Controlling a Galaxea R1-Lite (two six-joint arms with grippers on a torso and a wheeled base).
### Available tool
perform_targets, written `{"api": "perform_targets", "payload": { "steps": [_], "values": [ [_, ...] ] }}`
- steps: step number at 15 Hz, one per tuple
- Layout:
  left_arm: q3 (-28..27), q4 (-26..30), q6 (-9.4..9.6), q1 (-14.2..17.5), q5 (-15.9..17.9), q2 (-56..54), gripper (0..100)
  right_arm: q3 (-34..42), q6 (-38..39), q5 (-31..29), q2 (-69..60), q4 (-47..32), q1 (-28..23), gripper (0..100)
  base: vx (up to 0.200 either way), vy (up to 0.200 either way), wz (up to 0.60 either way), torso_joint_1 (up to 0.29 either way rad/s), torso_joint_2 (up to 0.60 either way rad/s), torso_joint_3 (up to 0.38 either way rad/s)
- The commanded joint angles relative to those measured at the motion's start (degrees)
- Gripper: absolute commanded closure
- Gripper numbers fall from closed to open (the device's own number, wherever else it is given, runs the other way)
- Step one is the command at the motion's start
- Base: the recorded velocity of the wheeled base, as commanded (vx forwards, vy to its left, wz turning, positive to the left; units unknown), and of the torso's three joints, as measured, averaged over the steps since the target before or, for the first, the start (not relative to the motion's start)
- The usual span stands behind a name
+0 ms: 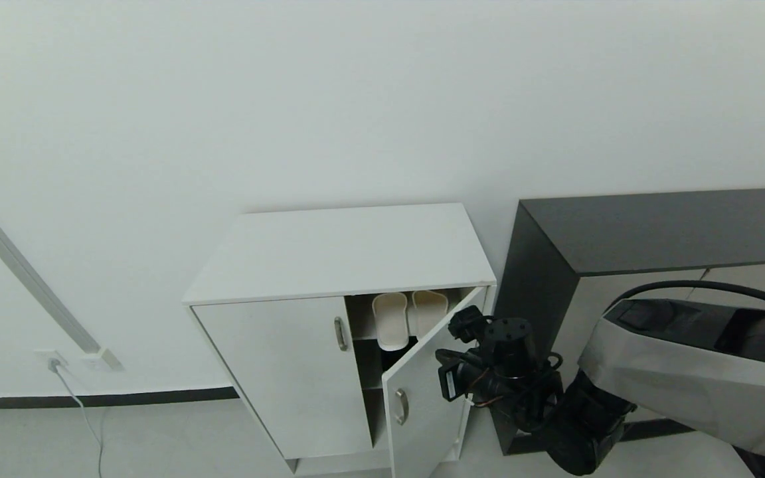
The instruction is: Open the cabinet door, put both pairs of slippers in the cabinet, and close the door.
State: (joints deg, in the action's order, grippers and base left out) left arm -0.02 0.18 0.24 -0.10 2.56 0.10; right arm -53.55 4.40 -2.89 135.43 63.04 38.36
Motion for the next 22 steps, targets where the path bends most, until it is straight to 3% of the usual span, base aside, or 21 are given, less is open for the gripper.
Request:
{"api": "perform_targets", "payload": {
  "steps": [1, 12, 22],
  "values": [
    [-0.06, -0.01, 0.02, 0.01, -0.01, 0.08, 100, -2.35, -0.09, -0.10, 0.19, -1.51, -0.13, 100, 0.000, 0.000, 0.00, 0.000, 0.00, 0.000],
    [0.02, -0.01, 0.02, 0.01, -0.01, 0.08, 100, -9.38, -0.36, -0.19, 2.12, -5.38, -1.80, 100, 0.000, 0.000, 0.00, 0.000, 0.00, 0.000],
    [0.02, -0.01, -0.24, 0.01, -0.01, 0.08, 100, -19.13, -0.45, -0.19, 3.53, -13.47, -3.65, 100, 0.000, 0.000, 0.00, 0.000, 0.00, 0.000]
  ]
}}
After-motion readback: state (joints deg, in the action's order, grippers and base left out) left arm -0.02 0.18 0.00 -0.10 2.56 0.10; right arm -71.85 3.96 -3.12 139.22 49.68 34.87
